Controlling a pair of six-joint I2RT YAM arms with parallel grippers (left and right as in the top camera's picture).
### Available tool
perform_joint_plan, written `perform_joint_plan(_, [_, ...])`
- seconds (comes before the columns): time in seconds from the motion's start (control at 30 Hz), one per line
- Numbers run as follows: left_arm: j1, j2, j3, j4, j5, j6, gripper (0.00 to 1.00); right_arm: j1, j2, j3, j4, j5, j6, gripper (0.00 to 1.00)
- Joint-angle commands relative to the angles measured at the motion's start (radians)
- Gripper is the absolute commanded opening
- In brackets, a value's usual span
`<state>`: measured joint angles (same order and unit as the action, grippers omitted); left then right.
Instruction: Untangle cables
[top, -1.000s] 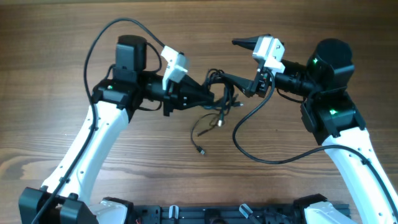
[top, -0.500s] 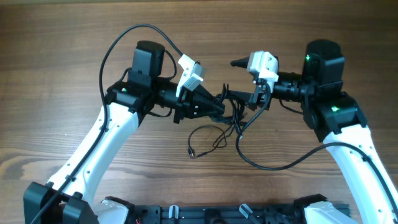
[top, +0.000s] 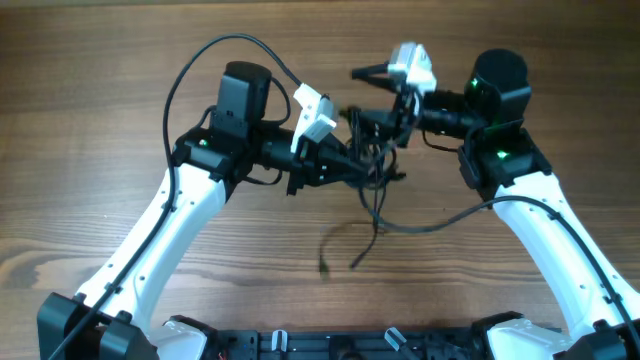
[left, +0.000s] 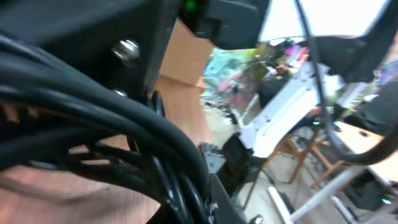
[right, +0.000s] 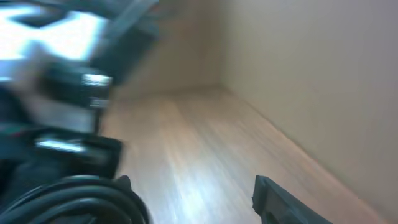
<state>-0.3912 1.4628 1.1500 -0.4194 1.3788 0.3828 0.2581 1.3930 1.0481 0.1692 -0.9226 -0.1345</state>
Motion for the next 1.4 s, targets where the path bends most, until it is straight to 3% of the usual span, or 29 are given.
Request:
perform_joint_plan(0.0, [-0.055, -0.003, -0.007, -0.029, 0.090, 0.024, 0.04, -0.105, 0.015, 0.019, 0.005, 0.731, 0.217, 0.64])
perform_joint_plan(0.07, [-0.055, -0.003, -0.007, -0.042, 0.090, 0.024, 0.04, -0.167, 0.015, 0.019, -0.013, 0.908, 0.216, 0.68])
perform_joint_plan(0.13, [-0.055, -0.004, -0.007, -0.047, 0.090, 0.021, 0.04, -0.227, 0.015, 0.019, -0.038, 0.956, 0.216, 0.70])
perform_joint_plan(0.3, [-0.049, -0.004, -0.007, -0.050, 0.094, -0.032, 0.04, -0.383, 0.031, 0.019, -0.081, 0.957, 0.228, 0.70])
perform_joint_plan(0.47, [-0.049, -0.004, -0.007, -0.040, 0.098, -0.031, 0.04, -0.506, 0.106, 0.019, -0.119, 0.947, 0.381, 0.72])
perform_joint_plan(0.53, [-0.049, -0.004, -0.007, -0.018, 0.096, -0.032, 0.04, -0.507, 0.115, 0.019, -0.118, 0.780, 0.364, 0.78])
perform_joint_plan(0.57, [-0.049, -0.004, -0.007, 0.009, 0.083, -0.032, 0.04, -0.507, 0.112, 0.019, -0.095, 0.550, 0.332, 0.72])
perform_joint_plan(0.6, [-0.049, -0.004, -0.007, 0.043, 0.067, -0.032, 0.04, -0.507, 0.112, 0.019, -0.064, 0.364, 0.320, 0.55])
perform_joint_plan(0.63, [-0.049, -0.004, -0.007, 0.068, 0.065, -0.032, 0.04, -0.507, 0.112, 0.019, -0.036, 0.221, 0.321, 0.44])
perform_joint_plan(0.67, [-0.049, -0.004, -0.007, 0.111, 0.066, -0.032, 0.04, -0.497, 0.113, 0.019, 0.010, 0.008, 0.321, 0.17])
perform_joint_plan(0.7, [-0.049, -0.004, -0.007, 0.145, 0.067, -0.034, 0.04, -0.480, 0.113, 0.019, 0.029, -0.115, 0.320, 0.04])
perform_joint_plan(0.8, [-0.049, -0.004, -0.007, 0.185, 0.067, -0.072, 0.04, -0.430, 0.113, 0.019, 0.149, -0.386, 0.345, 0.04])
perform_joint_plan(0.9, [-0.074, -0.004, -0.007, 0.220, 0.066, -0.077, 0.04, -0.314, 0.113, 0.019, 0.637, -0.427, 0.694, 0.04])
perform_joint_plan(0.97, [-0.110, -0.003, -0.007, 0.267, 0.062, -0.077, 0.04, -0.245, 0.113, 0.019, 0.859, -0.369, 0.803, 0.04])
perform_joint_plan(1.03, [-0.150, -0.003, -0.007, 0.301, 0.062, -0.077, 0.04, -0.187, 0.113, 0.019, 0.861, -0.240, 0.745, 0.04])
perform_joint_plan(1.1, [-0.197, 0.014, -0.007, 0.288, 0.063, -0.077, 0.04, -0.167, 0.113, 0.020, 0.771, 0.019, 0.567, 0.04])
perform_joint_plan(1.23, [-0.239, 0.042, -0.007, 0.194, 0.121, -0.077, 0.04, -0.183, 0.113, 0.042, 0.571, 0.566, 0.358, 0.07])
perform_joint_plan(1.33, [-0.239, 0.043, -0.007, 0.182, 0.199, -0.077, 0.04, -0.215, 0.115, 0.085, 0.300, 1.036, 0.318, 0.07])
perform_joint_plan(1.37, [-0.234, 0.044, -0.007, 0.184, 0.189, -0.077, 0.04, -0.228, 0.115, 0.085, 0.242, 1.004, 0.317, 0.12])
